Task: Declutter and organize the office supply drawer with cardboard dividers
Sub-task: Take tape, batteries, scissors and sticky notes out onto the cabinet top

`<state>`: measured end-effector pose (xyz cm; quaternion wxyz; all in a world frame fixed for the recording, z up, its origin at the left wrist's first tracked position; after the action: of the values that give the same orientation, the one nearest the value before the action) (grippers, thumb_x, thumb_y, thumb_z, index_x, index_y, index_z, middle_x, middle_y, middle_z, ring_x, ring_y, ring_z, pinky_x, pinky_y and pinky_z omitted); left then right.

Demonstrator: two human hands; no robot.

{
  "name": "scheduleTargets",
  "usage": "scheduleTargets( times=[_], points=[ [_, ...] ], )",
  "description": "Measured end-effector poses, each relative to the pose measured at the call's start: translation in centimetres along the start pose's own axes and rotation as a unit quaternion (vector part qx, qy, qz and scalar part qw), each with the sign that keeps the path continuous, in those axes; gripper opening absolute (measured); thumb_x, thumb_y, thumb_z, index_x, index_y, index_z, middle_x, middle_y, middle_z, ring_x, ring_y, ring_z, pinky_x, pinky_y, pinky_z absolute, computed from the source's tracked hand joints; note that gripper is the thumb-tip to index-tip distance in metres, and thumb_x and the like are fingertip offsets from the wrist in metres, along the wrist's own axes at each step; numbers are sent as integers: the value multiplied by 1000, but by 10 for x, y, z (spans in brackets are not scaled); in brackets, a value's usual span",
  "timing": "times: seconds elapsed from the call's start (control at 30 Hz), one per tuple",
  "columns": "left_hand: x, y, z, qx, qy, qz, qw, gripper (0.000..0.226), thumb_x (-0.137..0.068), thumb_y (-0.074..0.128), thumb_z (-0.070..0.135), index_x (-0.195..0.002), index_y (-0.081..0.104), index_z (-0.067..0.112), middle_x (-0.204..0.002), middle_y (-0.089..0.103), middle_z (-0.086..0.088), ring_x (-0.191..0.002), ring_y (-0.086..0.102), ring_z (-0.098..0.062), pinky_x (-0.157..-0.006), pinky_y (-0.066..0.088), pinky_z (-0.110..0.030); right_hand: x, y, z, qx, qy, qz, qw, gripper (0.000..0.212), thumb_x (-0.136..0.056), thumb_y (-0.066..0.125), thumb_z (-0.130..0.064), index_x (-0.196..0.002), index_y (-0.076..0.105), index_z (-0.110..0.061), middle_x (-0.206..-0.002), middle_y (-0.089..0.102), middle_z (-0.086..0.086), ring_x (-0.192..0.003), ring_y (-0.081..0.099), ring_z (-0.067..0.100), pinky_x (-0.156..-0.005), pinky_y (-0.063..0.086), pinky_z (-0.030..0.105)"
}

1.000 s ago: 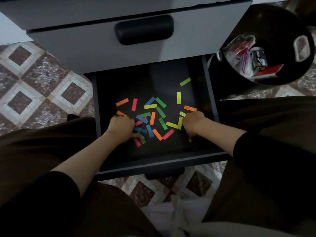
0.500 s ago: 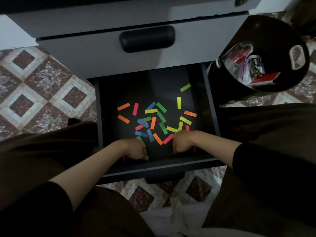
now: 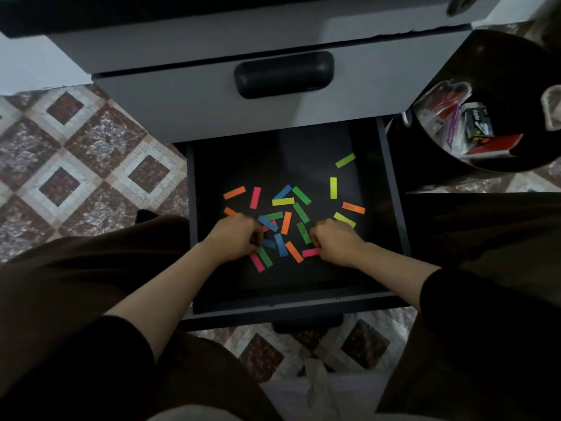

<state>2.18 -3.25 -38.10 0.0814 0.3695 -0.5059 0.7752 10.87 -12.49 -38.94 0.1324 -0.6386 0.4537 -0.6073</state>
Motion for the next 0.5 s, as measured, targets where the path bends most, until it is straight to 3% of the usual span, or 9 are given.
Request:
scheduleTargets(
  times=[0.3, 0.37, 0.43, 0.5],
  points=[
    [5, 22, 28, -135, 84, 4, 987, 20, -96, 46, 21, -111, 57, 14, -114, 54, -5, -102, 53, -18, -86, 44, -29, -3, 3, 12, -56, 46, -2, 997, 3, -87, 61, -13, -86, 60, -10, -81, 52, 2, -82, 55, 18, -70, 46, 27],
    [7, 23, 31, -140, 85, 3, 986, 19, -96, 45, 22, -109, 57, 13, -111, 56, -6, -98, 55, -17, -84, 44, -29, -3, 4, 13, -63, 60, 5, 996, 14, -87, 61, -13, -75, 54, -13, -77, 50, 1, -79, 54, 17, -68, 45, 27],
    [7, 25, 34, -140, 82, 2, 987, 20, -97, 43, 21, -109, 57, 12, -110, 57, -6, -97, 57, -17, -84, 45, -29, -3, 5, 11, -58, 65, 10, 996, 21, -87, 61, -15, -69, 50, -15, -81, 55, 4, -84, 58, 20, -72, 49, 30],
    [7, 24, 35, -139, 78, 14, 987, 20, -97, 42, 20, -109, 57, 12, -111, 58, -6, -98, 57, -18, -84, 45, -30, -1, 4, 10, -45, 67, 19, 997, 11, -86, 61, -14, -78, 54, -13, -93, 60, 8, -90, 60, 22, -77, 51, 33]
  ],
)
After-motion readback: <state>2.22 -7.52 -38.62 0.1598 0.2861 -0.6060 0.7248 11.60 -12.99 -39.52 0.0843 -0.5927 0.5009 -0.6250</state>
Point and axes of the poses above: each hand's wrist, its own x-axis away from the middle knuckle, its own y-axis out of the palm, z = x × y, the point moved 10 cm from there along -x, towards the middle knuckle
